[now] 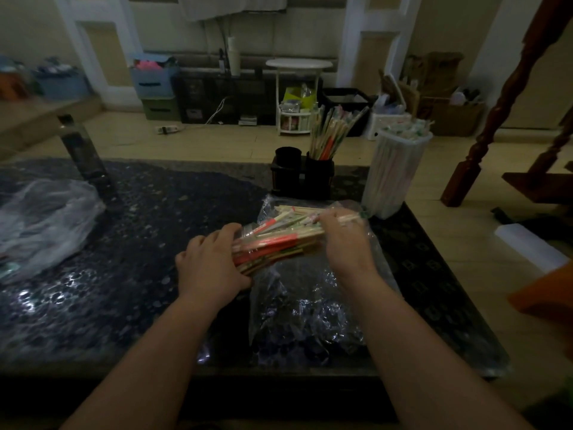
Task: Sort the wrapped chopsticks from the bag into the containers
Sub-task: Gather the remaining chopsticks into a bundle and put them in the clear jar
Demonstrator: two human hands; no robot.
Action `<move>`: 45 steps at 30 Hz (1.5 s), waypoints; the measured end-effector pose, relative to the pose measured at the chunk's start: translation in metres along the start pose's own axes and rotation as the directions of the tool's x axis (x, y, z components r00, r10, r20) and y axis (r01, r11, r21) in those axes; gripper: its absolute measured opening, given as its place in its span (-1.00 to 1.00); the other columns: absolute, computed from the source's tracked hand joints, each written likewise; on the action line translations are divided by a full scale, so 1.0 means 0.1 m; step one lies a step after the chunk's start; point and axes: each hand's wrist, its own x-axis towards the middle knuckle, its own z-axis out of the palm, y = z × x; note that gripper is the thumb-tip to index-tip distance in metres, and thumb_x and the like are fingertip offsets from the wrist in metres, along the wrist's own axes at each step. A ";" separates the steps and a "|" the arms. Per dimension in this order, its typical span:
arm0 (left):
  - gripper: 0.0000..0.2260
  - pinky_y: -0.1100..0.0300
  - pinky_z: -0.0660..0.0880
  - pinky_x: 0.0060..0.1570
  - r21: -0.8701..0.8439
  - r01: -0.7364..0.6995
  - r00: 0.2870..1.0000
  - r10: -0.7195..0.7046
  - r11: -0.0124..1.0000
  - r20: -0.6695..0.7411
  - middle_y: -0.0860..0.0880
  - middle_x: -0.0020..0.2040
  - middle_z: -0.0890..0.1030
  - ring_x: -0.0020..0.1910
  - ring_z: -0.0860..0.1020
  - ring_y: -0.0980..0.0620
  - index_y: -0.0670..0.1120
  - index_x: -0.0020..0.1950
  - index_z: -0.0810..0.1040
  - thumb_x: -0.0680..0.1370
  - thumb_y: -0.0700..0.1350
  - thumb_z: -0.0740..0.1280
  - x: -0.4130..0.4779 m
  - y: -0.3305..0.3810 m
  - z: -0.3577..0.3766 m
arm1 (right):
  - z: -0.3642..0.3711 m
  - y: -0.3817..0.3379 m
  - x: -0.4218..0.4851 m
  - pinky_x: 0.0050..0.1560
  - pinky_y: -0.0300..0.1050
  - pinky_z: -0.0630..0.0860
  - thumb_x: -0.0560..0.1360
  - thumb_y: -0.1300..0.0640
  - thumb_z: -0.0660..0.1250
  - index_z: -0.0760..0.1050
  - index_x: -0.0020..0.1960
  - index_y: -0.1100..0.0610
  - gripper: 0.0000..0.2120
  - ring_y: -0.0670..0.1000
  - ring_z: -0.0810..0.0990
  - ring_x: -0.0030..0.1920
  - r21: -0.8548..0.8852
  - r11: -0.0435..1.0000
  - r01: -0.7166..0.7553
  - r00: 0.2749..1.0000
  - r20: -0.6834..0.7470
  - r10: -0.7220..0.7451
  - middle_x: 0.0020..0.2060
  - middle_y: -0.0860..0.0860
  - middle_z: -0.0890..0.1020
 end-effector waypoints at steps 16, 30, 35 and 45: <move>-0.17 -0.09 0.32 0.20 0.031 -0.025 1.000 0.025 0.999 0.001 0.07 0.35 0.44 0.32 0.33 -0.08 0.20 0.46 0.18 0.28 0.17 0.52 -0.02 0.01 -0.02 | 0.02 0.08 0.03 -0.02 0.02 0.64 0.55 0.13 0.28 0.57 -0.06 -0.01 -0.90 0.00 0.63 -0.04 0.004 1.000 -0.014 0.989 -0.147 0.014 0.06 0.09 0.60; -0.17 -0.08 0.32 0.18 0.035 -0.006 1.000 0.007 0.999 -0.029 0.07 0.34 0.45 0.32 0.33 -0.07 0.20 0.47 0.17 0.29 0.14 0.51 -0.02 0.02 0.00 | 0.06 0.10 -0.11 0.53 -0.08 0.02 0.70 0.03 0.07 0.28 0.53 0.02 -0.59 -0.07 0.10 0.55 -0.471 0.821 0.322 0.942 0.249 -0.226 0.52 -0.07 0.30; -0.17 -0.10 0.32 0.17 0.000 0.053 0.998 -0.053 0.999 -0.020 0.05 0.34 0.45 0.30 0.35 -0.10 0.19 0.44 0.20 0.27 0.19 0.52 0.01 0.00 -0.03 | -0.03 0.08 -0.01 0.26 -0.07 0.42 0.65 0.07 0.18 0.48 0.36 0.03 -0.69 -0.03 0.48 0.30 -0.257 0.941 0.221 0.975 0.038 -0.218 0.29 -0.02 0.55; -0.16 -0.13 0.34 0.17 -0.040 0.128 0.992 -0.128 0.991 0.001 0.02 0.31 0.48 0.27 0.38 -0.13 0.18 0.42 0.21 0.25 0.24 0.55 0.02 -0.01 -0.04 | -0.15 0.12 0.00 -0.13 -0.10 0.48 0.38 0.19 0.41 0.38 -0.26 0.03 -0.80 0.11 0.58 -0.07 -0.720 0.688 0.094 0.920 0.327 0.217 -0.20 0.02 0.57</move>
